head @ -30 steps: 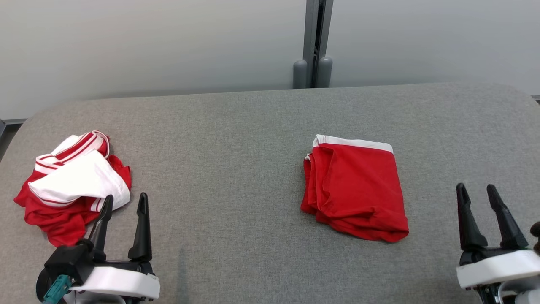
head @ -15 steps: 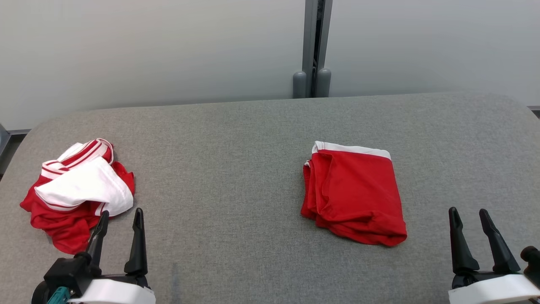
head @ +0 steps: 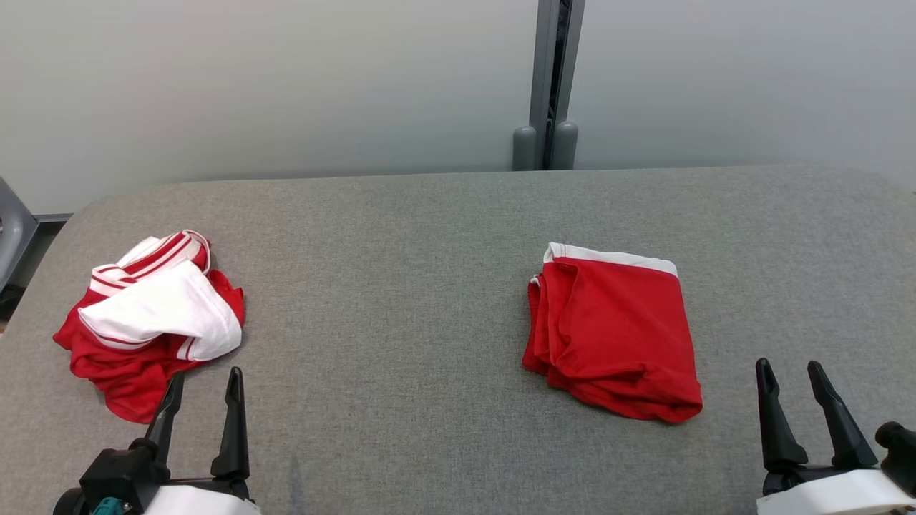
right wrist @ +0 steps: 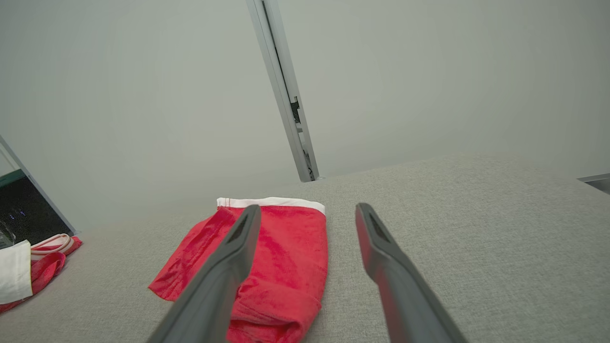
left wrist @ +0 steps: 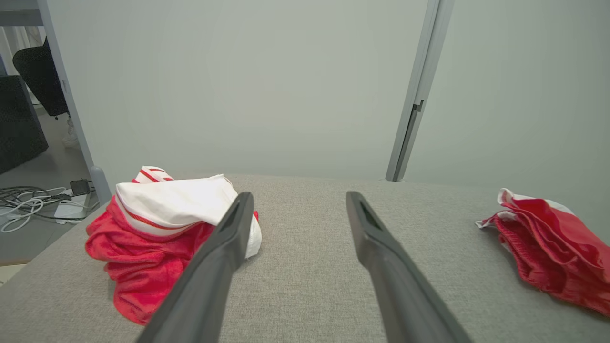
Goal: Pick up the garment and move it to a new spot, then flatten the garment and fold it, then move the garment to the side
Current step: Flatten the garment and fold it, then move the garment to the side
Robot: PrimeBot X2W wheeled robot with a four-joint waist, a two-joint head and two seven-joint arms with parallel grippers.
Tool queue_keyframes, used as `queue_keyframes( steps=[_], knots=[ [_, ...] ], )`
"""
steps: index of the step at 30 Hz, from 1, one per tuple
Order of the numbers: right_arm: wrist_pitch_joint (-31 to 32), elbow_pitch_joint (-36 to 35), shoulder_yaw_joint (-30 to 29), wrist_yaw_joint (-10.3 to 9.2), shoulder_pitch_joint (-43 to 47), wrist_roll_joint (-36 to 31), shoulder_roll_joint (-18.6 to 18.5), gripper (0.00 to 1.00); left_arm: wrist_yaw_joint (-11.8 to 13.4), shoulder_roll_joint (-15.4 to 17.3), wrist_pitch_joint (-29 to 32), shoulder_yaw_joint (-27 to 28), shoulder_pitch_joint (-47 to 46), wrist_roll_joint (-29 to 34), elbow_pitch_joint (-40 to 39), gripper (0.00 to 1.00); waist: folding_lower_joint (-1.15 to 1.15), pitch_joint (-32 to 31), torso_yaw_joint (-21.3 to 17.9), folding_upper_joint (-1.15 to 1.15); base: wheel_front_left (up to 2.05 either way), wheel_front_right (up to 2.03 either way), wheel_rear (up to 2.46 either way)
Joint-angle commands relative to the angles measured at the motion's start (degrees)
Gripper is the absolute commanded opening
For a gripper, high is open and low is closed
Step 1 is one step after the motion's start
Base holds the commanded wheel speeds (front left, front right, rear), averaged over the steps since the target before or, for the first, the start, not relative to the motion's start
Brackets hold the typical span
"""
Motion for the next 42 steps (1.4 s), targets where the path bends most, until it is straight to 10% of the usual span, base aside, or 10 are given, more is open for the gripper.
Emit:
queue_keyframes(
  steps=[1, 16, 42],
  knots=[
    [-0.29, 0.06, -0.19, 0.01, 0.53, -0.27, -0.22, 1.0, 0.35, 0.22, 0.0, 0.31, 0.03, 0.29, -0.19, 1.0, 0.0, 0.01, 0.03, 0.0, 0.0, 0.0, 0.0],
    [-0.15, 4.81, 3.1, 0.01, -7.06, 0.43, -2.94, 1.0, 1.04, 0.22, 0.0, -0.92, -0.51, -0.94, -0.67, 1.0, 0.0, 0.74, 0.0, 0.0, 0.0, 0.0, 0.0],
    [5.77, 40.13, 10.99, 0.01, -32.13, 5.51, -7.42, 1.0, 2.27, 0.22, 0.0, -6.96, -7.74, -3.53, 0.17, 1.0, 0.0, 9.04, 6.64, 0.0, 0.0, 0.0, 0.0]
  ],
)
